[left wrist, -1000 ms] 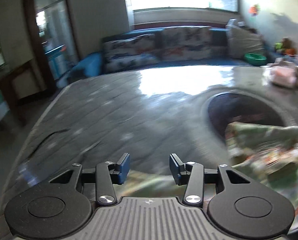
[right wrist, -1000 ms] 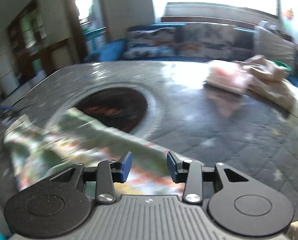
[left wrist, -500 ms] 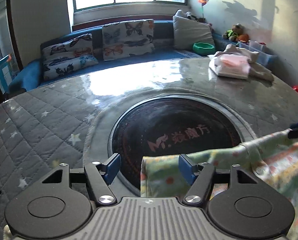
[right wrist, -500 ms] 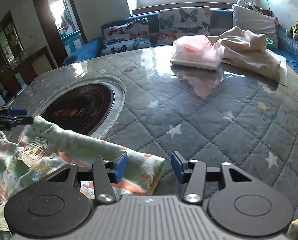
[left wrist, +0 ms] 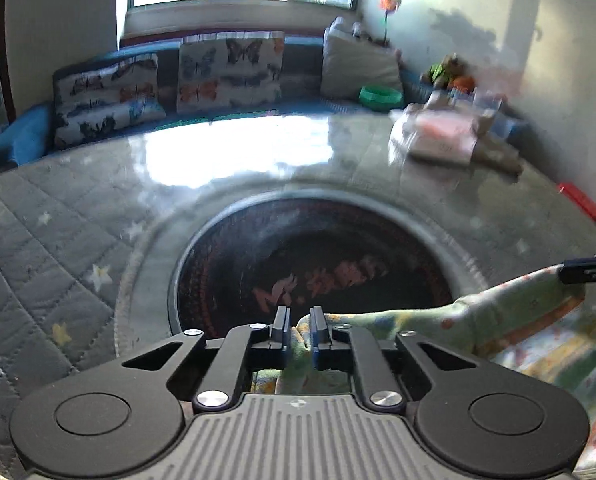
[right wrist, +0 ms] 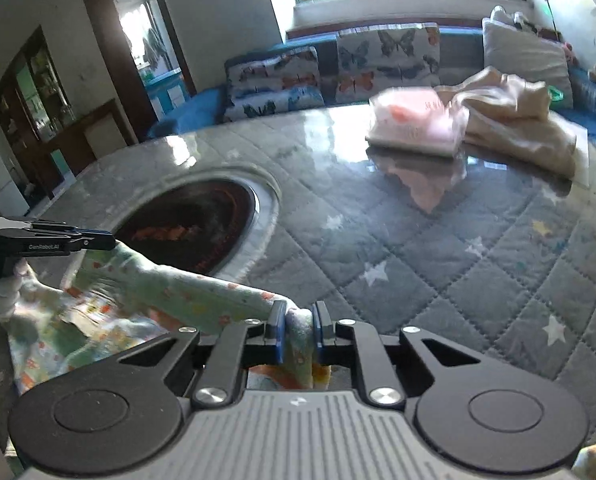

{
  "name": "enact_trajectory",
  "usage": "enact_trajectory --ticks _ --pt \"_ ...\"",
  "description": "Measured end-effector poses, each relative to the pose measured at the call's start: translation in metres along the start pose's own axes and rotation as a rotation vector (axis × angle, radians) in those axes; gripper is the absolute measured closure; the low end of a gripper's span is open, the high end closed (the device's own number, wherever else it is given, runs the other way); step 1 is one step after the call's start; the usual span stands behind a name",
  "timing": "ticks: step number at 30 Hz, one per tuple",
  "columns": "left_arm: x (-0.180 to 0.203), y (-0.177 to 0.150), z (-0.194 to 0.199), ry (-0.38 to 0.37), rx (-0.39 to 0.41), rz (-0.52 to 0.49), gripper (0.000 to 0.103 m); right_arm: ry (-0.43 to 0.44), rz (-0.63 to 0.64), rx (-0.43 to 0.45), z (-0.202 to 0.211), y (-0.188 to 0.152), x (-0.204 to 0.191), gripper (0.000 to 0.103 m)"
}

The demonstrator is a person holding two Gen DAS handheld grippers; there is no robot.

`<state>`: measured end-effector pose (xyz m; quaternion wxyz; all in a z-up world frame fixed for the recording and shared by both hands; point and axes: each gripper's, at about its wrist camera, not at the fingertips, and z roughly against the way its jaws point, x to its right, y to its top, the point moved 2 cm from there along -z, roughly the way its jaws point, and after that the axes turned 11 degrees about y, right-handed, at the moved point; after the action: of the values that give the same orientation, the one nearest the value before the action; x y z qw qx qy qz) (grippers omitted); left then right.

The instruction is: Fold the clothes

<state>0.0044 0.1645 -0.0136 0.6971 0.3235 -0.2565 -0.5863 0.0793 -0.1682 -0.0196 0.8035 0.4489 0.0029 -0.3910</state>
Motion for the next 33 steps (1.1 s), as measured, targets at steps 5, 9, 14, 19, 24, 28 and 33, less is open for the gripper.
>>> enact_trajectory --ticks 5,9,14,19,24,28,33 --pt "-0.003 -0.004 0.05 -0.062 0.117 -0.011 0.093 0.025 0.114 0.052 0.035 -0.002 -0.03 0.091" --pt "-0.001 -0.023 0.089 -0.115 0.179 -0.048 0.095 0.038 0.247 0.029 0.057 -0.019 -0.061 0.091" --pt "0.004 -0.057 0.124 -0.14 0.19 -0.172 0.098 0.092 0.388 -0.084 0.069 -0.052 -0.092 0.091" --pt "0.015 -0.094 0.131 -0.154 0.119 -0.303 0.098 0.123 0.444 -0.23 0.059 -0.088 -0.105 0.091" --pt "0.015 -0.105 0.124 -0.143 0.069 -0.313 0.095 0.161 0.398 -0.265 0.057 -0.094 -0.103 0.085" --pt "-0.007 -0.081 0.126 -0.097 0.116 -0.191 0.087 0.2 0.283 -0.217 0.073 -0.078 -0.093 0.083" --pt "-0.026 -0.044 0.101 -0.039 0.101 -0.025 0.065 0.112 0.059 -0.106 0.077 -0.052 -0.059 0.073"
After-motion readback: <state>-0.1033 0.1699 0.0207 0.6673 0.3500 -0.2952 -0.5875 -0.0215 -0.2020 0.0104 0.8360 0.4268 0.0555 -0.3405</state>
